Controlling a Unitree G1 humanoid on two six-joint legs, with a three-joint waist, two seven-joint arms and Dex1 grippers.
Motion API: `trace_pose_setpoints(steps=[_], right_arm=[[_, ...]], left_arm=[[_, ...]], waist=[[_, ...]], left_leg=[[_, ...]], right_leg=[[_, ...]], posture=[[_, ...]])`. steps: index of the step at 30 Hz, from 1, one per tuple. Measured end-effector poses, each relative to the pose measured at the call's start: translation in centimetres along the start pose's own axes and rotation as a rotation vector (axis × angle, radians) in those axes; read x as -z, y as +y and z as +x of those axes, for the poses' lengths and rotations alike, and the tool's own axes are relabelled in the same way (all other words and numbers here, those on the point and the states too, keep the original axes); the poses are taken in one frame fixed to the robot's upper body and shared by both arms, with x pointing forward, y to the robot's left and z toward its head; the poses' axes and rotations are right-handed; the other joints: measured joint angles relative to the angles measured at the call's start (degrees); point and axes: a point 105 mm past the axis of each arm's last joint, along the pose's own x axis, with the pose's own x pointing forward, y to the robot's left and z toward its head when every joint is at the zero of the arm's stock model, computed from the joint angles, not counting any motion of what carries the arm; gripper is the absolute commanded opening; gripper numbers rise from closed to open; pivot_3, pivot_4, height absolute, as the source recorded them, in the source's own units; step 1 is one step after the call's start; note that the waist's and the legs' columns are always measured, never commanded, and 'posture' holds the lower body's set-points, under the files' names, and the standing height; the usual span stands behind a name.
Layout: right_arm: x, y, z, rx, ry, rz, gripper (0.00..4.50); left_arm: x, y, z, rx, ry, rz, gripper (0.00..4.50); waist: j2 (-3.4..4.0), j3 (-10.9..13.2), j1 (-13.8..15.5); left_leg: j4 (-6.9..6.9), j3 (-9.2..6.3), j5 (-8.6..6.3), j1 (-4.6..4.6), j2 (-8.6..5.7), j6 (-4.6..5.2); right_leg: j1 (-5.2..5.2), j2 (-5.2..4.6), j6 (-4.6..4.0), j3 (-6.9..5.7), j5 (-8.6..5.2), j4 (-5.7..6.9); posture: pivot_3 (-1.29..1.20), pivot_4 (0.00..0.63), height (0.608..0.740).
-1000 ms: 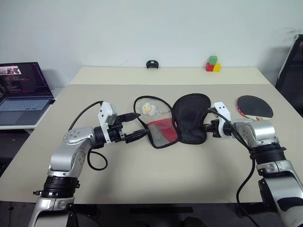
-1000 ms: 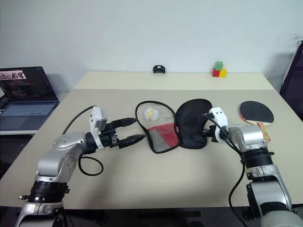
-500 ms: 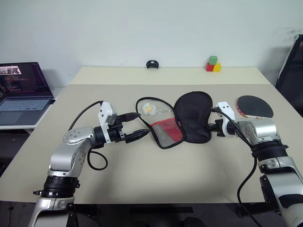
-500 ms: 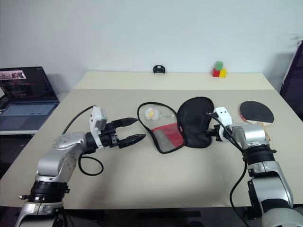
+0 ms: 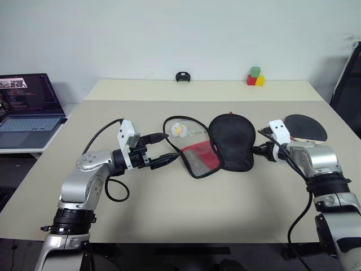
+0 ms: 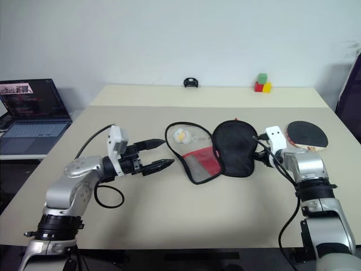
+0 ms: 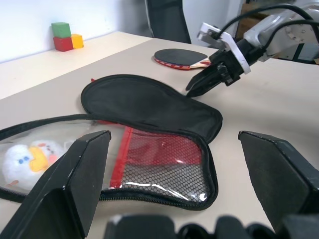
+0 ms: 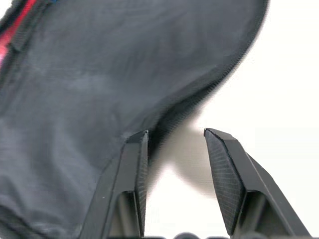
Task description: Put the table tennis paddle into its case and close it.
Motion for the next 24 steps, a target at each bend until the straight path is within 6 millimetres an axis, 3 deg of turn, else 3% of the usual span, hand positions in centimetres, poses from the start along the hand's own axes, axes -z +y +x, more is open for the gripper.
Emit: trace_pose_setpoints(steps=[5,6,10,14,18,24], right_arm=[[-0.9,-0.2,-1.2,-0.007,-0.117,0.008,1.89],[-1.4,-0.6,-1.6,0.004,-0.151,0.031,2.07],[-2.5,-3.4,-3.5,0.102,-0.24,0.088,3.19],[-1.9,-7.1,-5.0,0.249,-0.254,0.102,4.48],[-0.5,-10.3,-5.9,0.366,-0.216,0.113,4.48],[1.3,-13.6,-6.1,0.482,-0.169,0.144,4.48]], left_arm=[[0.0,0.0,0.1,-0.001,-0.004,-0.002,4.5],[0.0,0.0,0.1,-0.002,-0.004,-0.002,4.5],[0.0,0.0,0.1,-0.002,-0.004,-0.002,4.5],[-0.1,0.0,0.1,-0.001,-0.006,-0.001,4.5],[-0.4,0.1,0.2,0.0,-0.011,0.006,4.5],[-1.0,0.3,0.5,0.006,-0.023,0.019,4.5]], waist=[[0.0,0.0,-0.1],[0.0,0.0,0.0],[0.0,0.0,0.1],[0.0,0.0,0.1],[0.0,0.0,-0.1],[0.0,0.0,-0.2]], left_leg=[[0.0,0.0,0.0,0.01,0.0,0.0],[0.0,0.0,0.0,0.01,0.0,0.0],[0.01,0.0,0.0,0.01,0.0,0.0],[0.01,0.03,0.0,0.01,0.0,0.0],[0.0,0.11,0.0,0.04,0.0,0.01],[0.0,0.2,0.02,0.08,0.01,-0.02]], right_leg=[[0.0,0.0,0.0,0.0,0.0,0.03],[0.0,0.0,0.0,0.0,0.0,0.03],[0.01,0.0,0.0,0.0,0.0,0.02],[0.01,0.0,0.0,0.01,0.0,0.03],[0.01,0.01,0.0,0.08,0.0,0.04],[0.02,0.01,0.0,0.15,0.0,0.05]], posture=[[0.0,0.15,0.74],[0.0,0.15,0.74],[0.0,0.15,0.74],[0.0,0.15,0.74],[0.0,0.15,0.74],[0.0,0.15,0.74]])
